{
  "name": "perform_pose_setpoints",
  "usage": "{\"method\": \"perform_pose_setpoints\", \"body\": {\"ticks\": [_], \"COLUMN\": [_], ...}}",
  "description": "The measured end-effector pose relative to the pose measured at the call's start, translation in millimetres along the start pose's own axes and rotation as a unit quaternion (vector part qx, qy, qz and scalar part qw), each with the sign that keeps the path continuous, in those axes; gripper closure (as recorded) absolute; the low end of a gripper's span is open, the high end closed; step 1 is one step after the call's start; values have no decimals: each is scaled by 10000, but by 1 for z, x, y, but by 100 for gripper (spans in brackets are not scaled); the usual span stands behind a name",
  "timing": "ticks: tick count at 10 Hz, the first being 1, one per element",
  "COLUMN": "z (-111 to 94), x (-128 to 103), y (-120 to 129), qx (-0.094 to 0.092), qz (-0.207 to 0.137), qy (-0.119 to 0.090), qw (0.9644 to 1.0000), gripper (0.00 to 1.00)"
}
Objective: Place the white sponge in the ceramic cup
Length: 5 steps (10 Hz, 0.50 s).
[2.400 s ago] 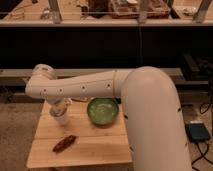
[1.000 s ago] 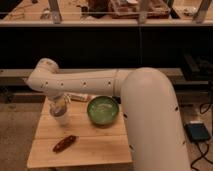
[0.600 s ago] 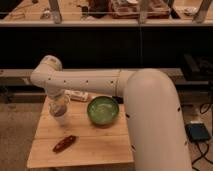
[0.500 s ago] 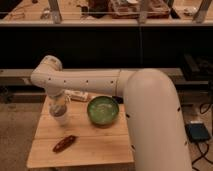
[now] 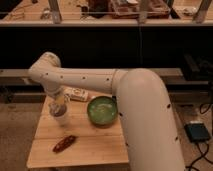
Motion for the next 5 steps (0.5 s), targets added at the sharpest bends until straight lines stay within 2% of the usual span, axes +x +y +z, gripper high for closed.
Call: {"method": "perform_pose_setpoints", "body": {"ticks": [1,3,5], "z": [1,12,14], "x": [-2,-7,-3], "y": [-1,0,1], "qx": [-62,-398,-476], "qz": [-80,-291,-345], "qy": [-66,-180,-196], "qw": [9999,9986,9981], "gripper": [23,20,20]}}
